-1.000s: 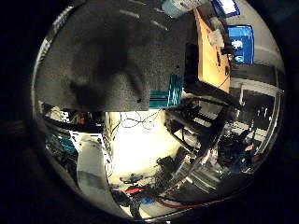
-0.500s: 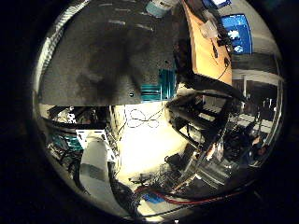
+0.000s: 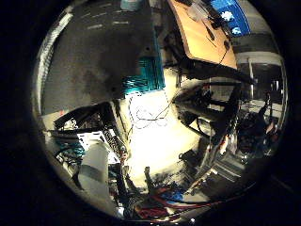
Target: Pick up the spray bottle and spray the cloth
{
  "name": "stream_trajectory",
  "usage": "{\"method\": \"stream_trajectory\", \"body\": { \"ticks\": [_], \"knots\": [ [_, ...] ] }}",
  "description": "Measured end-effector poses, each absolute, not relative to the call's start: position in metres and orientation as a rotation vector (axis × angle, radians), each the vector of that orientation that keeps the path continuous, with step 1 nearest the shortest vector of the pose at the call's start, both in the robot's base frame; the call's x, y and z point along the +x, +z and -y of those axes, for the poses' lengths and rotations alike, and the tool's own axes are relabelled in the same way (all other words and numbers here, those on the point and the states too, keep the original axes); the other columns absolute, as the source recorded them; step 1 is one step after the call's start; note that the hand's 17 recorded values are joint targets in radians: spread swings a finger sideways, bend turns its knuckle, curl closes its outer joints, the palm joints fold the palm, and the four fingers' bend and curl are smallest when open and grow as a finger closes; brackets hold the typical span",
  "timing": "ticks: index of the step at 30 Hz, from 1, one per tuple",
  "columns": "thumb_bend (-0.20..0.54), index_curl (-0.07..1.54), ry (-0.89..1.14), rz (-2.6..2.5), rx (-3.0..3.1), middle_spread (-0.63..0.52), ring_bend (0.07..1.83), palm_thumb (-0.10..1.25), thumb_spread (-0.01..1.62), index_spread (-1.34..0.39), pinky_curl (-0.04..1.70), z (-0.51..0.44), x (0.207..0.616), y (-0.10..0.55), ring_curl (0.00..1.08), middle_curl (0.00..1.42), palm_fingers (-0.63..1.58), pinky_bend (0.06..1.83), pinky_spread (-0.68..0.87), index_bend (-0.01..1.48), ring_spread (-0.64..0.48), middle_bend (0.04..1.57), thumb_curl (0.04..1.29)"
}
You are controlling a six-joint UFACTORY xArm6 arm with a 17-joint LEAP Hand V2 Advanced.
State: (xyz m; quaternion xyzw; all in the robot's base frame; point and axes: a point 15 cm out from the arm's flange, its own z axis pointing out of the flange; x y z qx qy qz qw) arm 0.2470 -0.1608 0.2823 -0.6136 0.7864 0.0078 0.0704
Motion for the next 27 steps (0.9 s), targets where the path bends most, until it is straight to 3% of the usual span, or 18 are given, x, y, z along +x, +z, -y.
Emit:
{"method": "stream_trajectory", "body": {
  "ticks": [9, 27],
  "knots": [
    [-0.019, 0.39, -0.076, -2.341, -1.707, -0.03, 0.2, 0.67, 1.2, -0.36, 0.22, 0.196, 0.252, 0.287, 0.21, 0.35, 0.41, 0.19, 0.38, 0.2, 0.12, 0.28, 0.32],
    [-0.02, 0.28, -0.049, -2.261, -1.499, 0.02, 0.3, 0.57, 1.18, -0.27, 0.28, 0.265, 0.275, 0.291, 0.24, 0.37, 0.29, 0.29, 0.39, 0.14, 0.12, 0.28, 0.28]
  ]
}}
